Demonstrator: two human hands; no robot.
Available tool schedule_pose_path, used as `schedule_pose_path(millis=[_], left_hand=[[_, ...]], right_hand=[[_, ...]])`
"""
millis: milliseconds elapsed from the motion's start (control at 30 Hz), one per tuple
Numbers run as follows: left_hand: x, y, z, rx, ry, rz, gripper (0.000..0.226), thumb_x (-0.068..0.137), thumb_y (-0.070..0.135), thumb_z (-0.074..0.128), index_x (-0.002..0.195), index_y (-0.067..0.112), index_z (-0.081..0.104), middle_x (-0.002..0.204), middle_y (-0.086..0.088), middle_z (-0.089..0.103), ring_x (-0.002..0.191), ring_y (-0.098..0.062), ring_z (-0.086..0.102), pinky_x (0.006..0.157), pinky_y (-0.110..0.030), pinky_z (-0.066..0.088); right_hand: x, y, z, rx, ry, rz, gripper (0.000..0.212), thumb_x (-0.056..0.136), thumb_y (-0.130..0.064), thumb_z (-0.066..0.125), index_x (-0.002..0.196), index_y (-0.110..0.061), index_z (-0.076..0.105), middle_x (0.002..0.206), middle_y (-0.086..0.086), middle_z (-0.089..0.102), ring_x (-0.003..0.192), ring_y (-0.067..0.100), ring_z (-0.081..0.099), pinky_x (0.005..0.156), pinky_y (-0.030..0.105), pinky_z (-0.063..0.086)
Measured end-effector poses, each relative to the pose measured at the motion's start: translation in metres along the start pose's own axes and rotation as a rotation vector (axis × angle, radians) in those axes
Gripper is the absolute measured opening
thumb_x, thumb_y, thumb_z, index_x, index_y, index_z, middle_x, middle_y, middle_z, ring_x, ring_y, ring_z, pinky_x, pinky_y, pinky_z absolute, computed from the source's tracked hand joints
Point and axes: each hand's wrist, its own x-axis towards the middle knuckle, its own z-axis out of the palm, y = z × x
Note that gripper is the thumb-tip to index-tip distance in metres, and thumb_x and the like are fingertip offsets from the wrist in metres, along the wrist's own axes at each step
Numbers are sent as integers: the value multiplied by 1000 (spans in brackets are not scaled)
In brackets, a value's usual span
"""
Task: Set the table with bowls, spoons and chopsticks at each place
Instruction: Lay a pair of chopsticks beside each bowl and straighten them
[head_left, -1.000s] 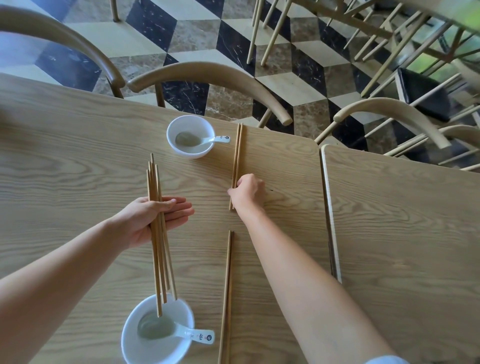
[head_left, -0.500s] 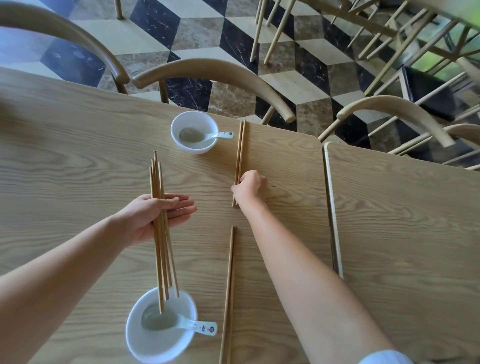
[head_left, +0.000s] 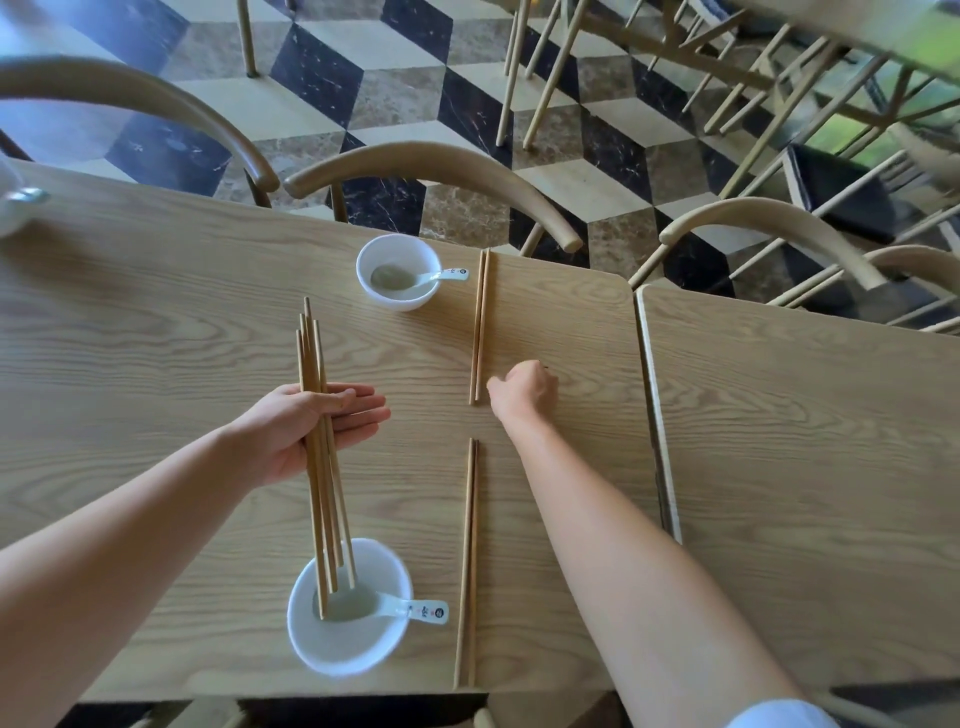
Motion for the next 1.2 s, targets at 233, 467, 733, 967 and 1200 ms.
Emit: schedule_pose_path(millis=[233, 467, 733, 967, 1200], left_hand=[[-80, 1, 17, 64, -104, 72, 25, 103, 4, 44, 111, -11, 61, 111, -27, 72, 93, -34, 75, 75, -40, 63], [-215, -50, -18, -1, -242, 210, 33, 106, 12, 39, 114, -15, 56, 94, -24, 76, 80, -28, 77, 63, -32, 63], [-360, -140, -112, 7, -268, 223, 41, 105, 19, 43, 126, -14, 53, 117, -29, 68, 82, -28, 77, 70, -37, 63], [-408, -181, -185, -7, -207, 192, 37, 102, 13, 49, 126, -14, 54, 110, -29, 71, 86, -35, 76, 65, -48, 63], [-413, -176, -253, -45, -149, 202, 31, 101, 10, 51, 119, -14, 60, 110, -30, 71, 91, -36, 74, 83, -49, 61]], right_hand=[[-85, 14, -58, 99, 3, -23, 20, 78, -14, 56, 76, -11, 75, 78, 13, 76, 77, 31, 74, 76, 35, 61], [-328, 18, -90, 651, -878, -192, 21, 95, -27, 63, 95, -6, 62, 81, 4, 67, 58, 16, 59, 48, 22, 50], [-541, 55, -58, 647, -956, -305, 12, 86, 1, 67, 81, -9, 67, 74, 2, 68, 68, 14, 66, 61, 26, 54], [-617, 57, -35, 676, -870, -255, 5, 88, 1, 66, 89, 4, 69, 82, 12, 65, 58, 10, 66, 52, 21, 53], [-635, 37, 8, 606, -994, -228, 30, 93, -17, 65, 111, 7, 64, 97, 20, 66, 77, 27, 68, 59, 30, 59]])
